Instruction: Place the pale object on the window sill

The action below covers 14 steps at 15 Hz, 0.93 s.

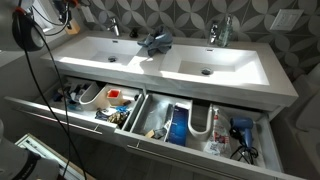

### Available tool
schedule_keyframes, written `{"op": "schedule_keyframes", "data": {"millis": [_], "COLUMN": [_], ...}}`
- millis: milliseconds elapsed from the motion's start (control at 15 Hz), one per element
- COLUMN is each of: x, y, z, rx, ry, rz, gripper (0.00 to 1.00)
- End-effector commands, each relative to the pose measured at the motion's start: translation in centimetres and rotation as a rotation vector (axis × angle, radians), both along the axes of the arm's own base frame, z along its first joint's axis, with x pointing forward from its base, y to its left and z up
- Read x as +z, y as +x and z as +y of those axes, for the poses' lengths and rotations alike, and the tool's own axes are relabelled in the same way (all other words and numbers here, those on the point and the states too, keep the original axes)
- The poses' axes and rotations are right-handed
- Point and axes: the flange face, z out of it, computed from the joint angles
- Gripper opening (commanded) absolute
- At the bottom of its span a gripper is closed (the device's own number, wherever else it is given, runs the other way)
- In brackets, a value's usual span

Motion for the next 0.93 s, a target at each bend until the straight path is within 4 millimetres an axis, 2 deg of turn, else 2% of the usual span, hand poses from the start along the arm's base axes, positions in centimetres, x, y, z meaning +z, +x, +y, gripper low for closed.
{"op": "schedule_keyframes", "data": {"millis": [0,267,333,467,667,733,867], "x": [2.4,4.1,2.8,3.3,3.4,3.4,2.8], "y": [-1.8,-4.0,-2.9,-3.7,-3.8,-3.8,-4.9], "z": [0.4,2.7,1.9,2.8,2.9,2.9,4.3], "rx": [0.012,0.131,0.068,0.101,0.111,0.111,0.143], "ry": [-0.008,0.127,0.061,0.1,0.108,0.109,0.09], "rz": [0.042,0.116,0.079,0.096,0.099,0.099,0.115], "gripper": [0.02,0.02,0.08,0.08,0.08,0.02,0.02]}}
